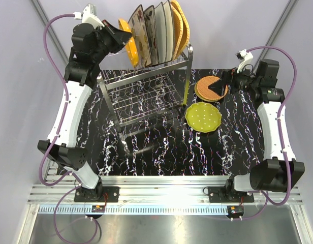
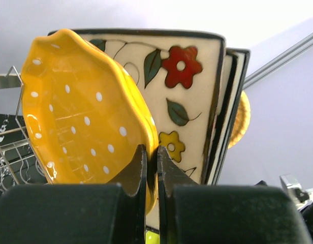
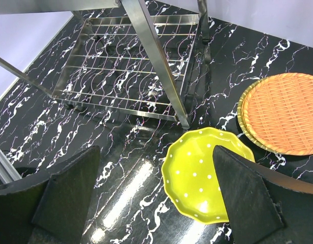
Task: Unload the plates from the dish rack
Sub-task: Grab a plate with the left arm, then pass the plate from the left arm to the right
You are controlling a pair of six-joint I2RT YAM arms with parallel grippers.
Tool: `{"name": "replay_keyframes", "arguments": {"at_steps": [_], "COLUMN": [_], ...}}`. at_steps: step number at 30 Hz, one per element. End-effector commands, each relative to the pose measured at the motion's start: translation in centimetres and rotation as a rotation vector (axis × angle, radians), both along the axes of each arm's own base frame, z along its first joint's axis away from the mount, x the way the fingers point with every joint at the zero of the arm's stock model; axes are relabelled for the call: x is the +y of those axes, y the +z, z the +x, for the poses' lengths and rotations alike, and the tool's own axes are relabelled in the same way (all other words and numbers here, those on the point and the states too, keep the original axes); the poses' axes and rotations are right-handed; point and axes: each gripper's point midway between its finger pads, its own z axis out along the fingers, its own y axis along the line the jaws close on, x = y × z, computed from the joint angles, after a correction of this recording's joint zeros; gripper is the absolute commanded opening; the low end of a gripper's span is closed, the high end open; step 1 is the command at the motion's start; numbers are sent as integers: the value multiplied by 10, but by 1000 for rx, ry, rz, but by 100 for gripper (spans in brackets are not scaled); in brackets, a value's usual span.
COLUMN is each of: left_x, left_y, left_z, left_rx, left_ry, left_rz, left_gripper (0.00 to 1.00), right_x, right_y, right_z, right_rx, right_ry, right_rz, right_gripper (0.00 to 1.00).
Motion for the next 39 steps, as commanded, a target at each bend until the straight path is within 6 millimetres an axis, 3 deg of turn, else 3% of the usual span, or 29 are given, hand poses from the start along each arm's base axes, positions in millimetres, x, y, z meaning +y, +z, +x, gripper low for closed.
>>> {"name": "replay_keyframes", "arguments": {"at_steps": [1, 19, 28, 39], "left_x": [20, 25, 27, 35], "left_y": [144, 174, 185, 199], "left_z": [-64, -84, -97, -119], "left_rx": [-432, -513, -538, -563], "left_ry": [-2, -12, -23, -15], "left_rz": [-133, -177, -207, -262], "left_gripper": [0, 0, 0, 0], "right_x": [7, 8, 12, 48], "right_y": [34, 33, 43, 75], "right_z": [-4, -9, -14, -33], "right_rx": [-101, -98, -113, -207], "right_ry": [30, 42, 64, 214], "right_rz": [7, 12, 26, 30], "right_gripper": [100, 100, 100, 100]}}
